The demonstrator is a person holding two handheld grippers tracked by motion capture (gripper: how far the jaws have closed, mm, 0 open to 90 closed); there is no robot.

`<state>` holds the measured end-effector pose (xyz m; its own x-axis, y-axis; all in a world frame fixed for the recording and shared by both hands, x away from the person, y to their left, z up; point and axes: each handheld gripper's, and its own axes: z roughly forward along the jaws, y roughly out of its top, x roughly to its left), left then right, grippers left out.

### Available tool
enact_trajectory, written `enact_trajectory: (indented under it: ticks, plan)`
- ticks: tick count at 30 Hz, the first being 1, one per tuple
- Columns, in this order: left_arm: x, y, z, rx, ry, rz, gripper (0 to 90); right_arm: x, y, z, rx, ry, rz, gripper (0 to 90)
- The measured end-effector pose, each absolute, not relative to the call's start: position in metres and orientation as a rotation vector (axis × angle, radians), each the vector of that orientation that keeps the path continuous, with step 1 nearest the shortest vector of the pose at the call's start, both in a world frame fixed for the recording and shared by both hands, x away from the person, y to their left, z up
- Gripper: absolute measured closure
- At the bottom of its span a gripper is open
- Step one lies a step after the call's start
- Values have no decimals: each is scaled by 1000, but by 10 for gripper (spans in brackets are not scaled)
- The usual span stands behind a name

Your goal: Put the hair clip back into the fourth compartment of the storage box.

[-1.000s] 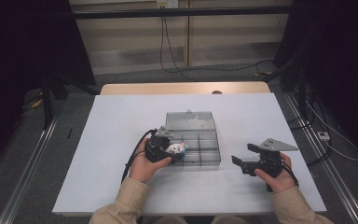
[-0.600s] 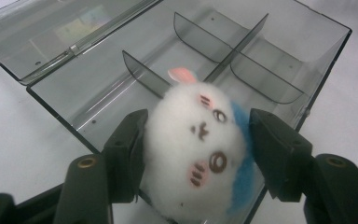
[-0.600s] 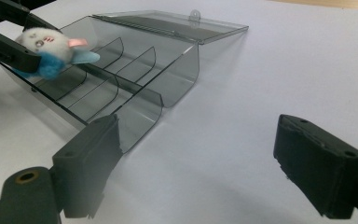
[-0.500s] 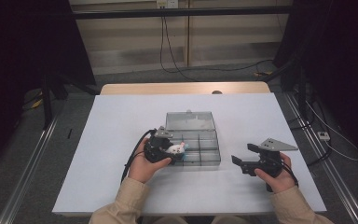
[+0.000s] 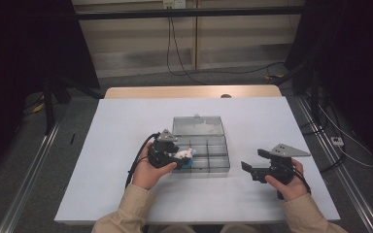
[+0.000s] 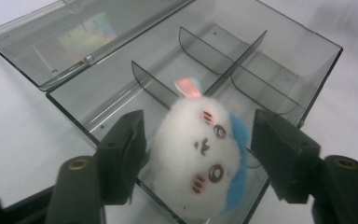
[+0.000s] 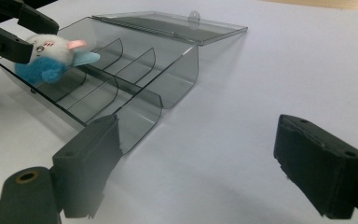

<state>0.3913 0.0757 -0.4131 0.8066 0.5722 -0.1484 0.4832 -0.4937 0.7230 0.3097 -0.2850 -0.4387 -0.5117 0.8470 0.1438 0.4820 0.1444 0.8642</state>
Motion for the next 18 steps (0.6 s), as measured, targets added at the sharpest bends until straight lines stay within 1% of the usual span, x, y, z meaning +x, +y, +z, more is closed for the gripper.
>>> enact_trajectory:
  ticks: [6, 7, 15, 17, 18]
  plan:
    - [393, 80, -409, 2149, 802, 157, 270, 310, -284, -438, 1270, 2050, 1321, 142]
    - [393, 81, -408, 2141, 802, 143, 259, 310, -285, -438, 1268, 2051, 1319, 141]
    - [397, 84, -407, 2105, 819, 171, 239, 310, -287, -437, 1276, 2039, 1320, 140]
    - [397, 84, -406, 2114, 832, 195, 220, 311, -288, -436, 1281, 2035, 1323, 140]
    - [398, 85, -405, 2110, 830, 185, 207, 311, -288, -436, 1282, 2033, 1323, 140]
